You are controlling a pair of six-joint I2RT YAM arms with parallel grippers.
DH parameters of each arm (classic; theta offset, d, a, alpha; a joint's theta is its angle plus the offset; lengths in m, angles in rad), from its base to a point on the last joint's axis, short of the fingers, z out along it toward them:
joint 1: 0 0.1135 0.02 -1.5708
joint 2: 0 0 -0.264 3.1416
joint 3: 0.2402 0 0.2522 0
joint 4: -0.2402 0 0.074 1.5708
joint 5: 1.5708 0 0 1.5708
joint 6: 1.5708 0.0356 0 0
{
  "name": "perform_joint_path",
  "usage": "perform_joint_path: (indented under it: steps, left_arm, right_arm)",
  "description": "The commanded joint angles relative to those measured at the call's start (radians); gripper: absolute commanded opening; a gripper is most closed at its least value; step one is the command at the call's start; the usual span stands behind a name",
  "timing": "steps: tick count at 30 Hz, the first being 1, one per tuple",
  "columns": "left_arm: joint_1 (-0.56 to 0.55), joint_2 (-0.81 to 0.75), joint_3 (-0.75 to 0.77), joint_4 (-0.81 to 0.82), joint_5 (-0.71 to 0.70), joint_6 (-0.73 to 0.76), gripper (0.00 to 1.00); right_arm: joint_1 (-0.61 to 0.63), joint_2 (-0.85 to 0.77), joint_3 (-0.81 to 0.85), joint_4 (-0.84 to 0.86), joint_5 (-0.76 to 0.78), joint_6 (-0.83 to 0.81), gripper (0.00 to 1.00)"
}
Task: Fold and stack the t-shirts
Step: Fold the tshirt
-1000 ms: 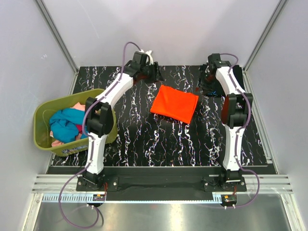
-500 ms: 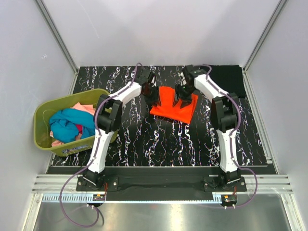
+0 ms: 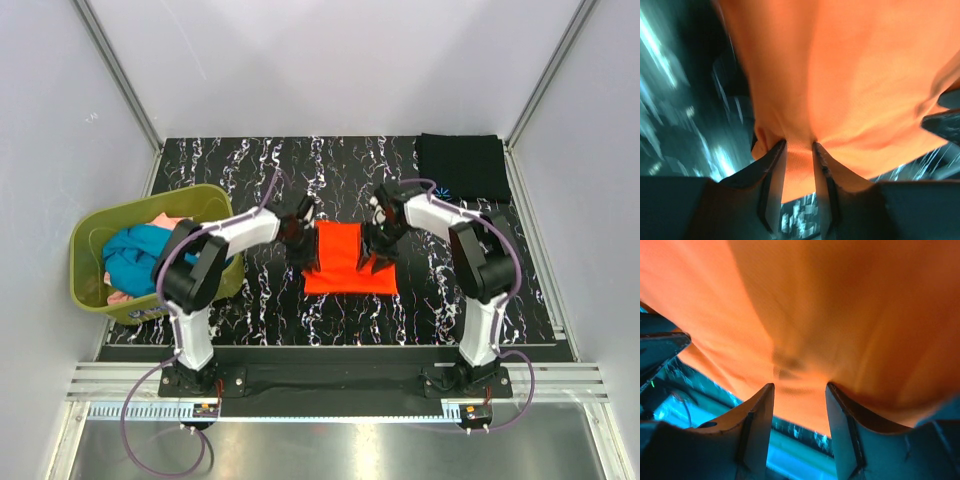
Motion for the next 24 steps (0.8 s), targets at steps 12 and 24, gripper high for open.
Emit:
perform_joint_path:
  steps: [12,24]
  left_arm:
    - [0.046,-0.348,-0.019,-0.064,0.006,0.159,0.73]
    - [0.095,-0.265,-0.045,0.104,-0.012,0.343,0.76]
  right_arm:
    - [-0.064,-0.312,-0.051,-0.041,0.023,-0.149,0.71]
    - [-0.144,-0.112,0.103,0.067,-0.101,-0.302,0.66]
